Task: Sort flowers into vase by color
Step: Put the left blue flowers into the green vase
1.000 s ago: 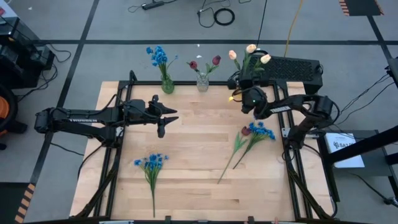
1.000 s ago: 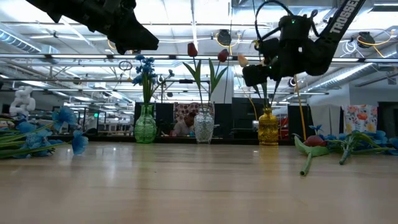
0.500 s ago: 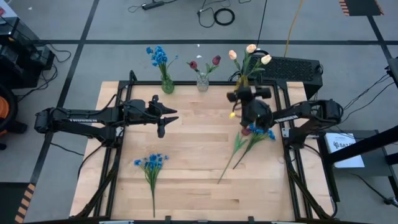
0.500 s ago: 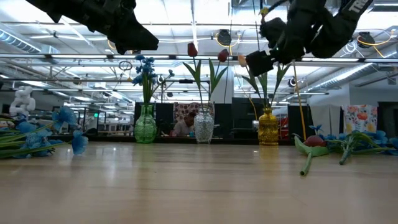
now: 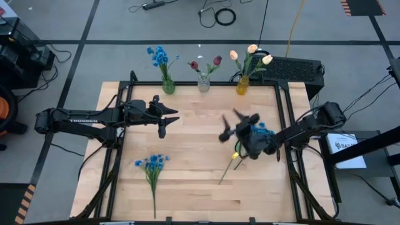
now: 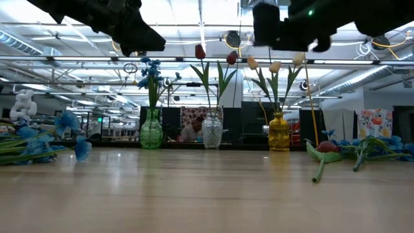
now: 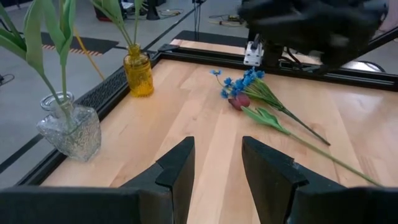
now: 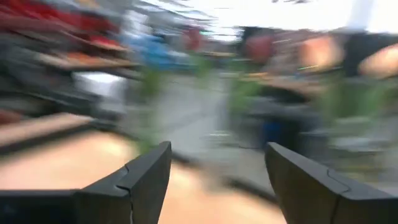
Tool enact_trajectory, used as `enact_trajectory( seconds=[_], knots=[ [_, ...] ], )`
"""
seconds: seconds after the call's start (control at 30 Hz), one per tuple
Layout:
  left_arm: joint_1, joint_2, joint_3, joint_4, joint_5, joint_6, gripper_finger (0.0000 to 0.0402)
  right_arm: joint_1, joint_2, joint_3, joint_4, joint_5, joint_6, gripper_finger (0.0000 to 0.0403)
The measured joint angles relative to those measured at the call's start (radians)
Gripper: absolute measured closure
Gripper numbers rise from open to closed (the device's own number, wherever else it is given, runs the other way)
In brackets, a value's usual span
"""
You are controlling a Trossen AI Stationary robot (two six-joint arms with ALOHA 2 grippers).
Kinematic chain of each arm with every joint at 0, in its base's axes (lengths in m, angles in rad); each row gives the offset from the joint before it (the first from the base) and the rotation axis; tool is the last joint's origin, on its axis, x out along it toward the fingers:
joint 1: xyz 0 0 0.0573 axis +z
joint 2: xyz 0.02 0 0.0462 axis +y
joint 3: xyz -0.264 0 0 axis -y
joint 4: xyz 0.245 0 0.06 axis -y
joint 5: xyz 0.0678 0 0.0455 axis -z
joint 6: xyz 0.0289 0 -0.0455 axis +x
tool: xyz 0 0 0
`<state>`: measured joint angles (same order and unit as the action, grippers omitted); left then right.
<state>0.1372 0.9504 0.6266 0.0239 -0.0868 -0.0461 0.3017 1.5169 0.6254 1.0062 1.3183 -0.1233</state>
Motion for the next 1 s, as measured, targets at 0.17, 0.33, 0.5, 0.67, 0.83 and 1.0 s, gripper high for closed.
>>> enact_trajectory(
  seconds=[0.17,0.33,0.5,0.67,0.83,1.0],
  knots=[
    [0.000,0.000,0.000,0.016,0.004,-0.009,0.0262,0.015,0.000,0.000,-0.138,-0.474,0.349,0.0151],
    [-0.003,0.000,0.000,0.021,0.009,-0.031,0.0262,0.015,-0.011,0.000,-0.322,-0.752,0.476,0.0155],
    [-0.018,0.000,0.000,0.046,0.013,-0.054,0.0262,-0.003,-0.064,0.048,-0.684,-0.932,0.507,0.0181],
    [-0.037,0.000,0.000,0.098,0.014,-0.075,0.0262,-0.007,-0.159,0.189,-0.982,-0.968,0.344,0.0212],
    [-0.056,0.020,0.000,0.136,0.007,-0.131,0.0262,-0.007,-0.306,0.329,-1.377,-0.950,0.313,0.0236],
    [-0.091,0.121,0.004,0.273,0.003,-0.159,0.0273,0.016,-0.463,0.293,-1.533,-0.897,0.381,0.0250]
  ],
)
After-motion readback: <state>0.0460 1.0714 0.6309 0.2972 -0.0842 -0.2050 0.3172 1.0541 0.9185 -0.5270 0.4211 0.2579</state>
